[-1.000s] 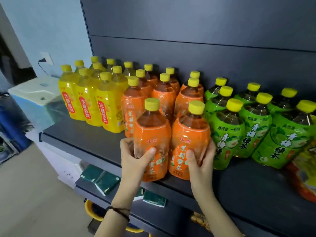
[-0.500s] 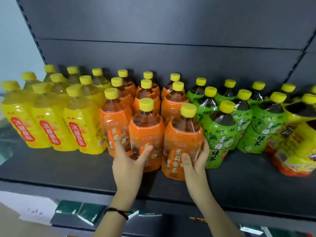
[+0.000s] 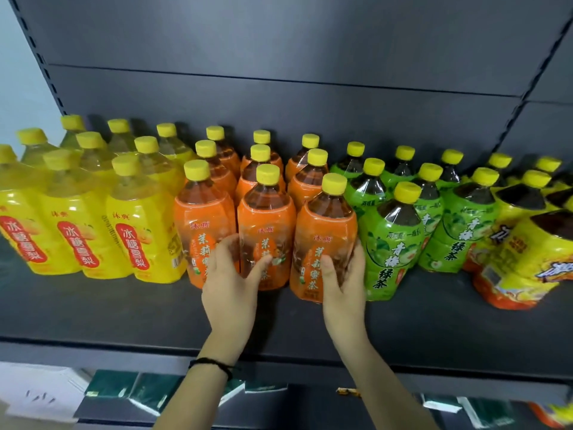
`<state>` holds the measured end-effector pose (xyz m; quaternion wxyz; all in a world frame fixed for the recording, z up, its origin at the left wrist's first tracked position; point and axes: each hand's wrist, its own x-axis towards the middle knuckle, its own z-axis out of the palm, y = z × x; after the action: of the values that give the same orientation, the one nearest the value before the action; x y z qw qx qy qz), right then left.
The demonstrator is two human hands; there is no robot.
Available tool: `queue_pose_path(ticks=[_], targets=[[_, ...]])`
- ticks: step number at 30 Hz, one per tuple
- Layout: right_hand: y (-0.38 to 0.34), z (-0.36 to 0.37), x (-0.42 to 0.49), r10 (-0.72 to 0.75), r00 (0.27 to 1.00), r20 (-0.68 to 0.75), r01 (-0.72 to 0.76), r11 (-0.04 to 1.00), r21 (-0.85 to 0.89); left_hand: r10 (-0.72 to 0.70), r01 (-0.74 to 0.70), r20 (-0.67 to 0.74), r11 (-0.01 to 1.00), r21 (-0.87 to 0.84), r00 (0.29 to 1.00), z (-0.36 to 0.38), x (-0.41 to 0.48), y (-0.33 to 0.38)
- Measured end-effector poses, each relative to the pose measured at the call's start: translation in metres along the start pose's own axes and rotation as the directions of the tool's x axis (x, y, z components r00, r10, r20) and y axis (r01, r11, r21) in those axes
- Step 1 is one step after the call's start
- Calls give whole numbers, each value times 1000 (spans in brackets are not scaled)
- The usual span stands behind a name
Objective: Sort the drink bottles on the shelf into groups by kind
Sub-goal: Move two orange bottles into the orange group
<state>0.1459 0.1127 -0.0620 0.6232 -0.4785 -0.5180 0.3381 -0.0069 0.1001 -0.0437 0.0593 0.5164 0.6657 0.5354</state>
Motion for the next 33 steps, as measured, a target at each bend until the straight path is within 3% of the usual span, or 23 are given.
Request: queue_pose_path(ticks=[3,7,14,22,28,33], targets=[[4,4,-1,-49,999,14,50,997,-63,5,-5,3,1000,25,1000,-1,0,-2],[5,1,-1,-64,996,59,70,991,-112,65,-60,-16,977,204,998,-10,3,-5],[6,-10,7,-56,989,139,85,972,-217,43,-44,7,989,142,999,-15,14,-14],[6,-3,7,-69,996,53,81,958,-274,84,-88,38,985,150,996,-15,8,-21],[10,2,-6,5,998,-55,-19,967,-255,105,-93,247,994,-62,963,-15,-3,-37],[4,-9,-27,55,978,-201,-111,954,-278,187,-157,452,982,-104,872,-5,-8,-45]])
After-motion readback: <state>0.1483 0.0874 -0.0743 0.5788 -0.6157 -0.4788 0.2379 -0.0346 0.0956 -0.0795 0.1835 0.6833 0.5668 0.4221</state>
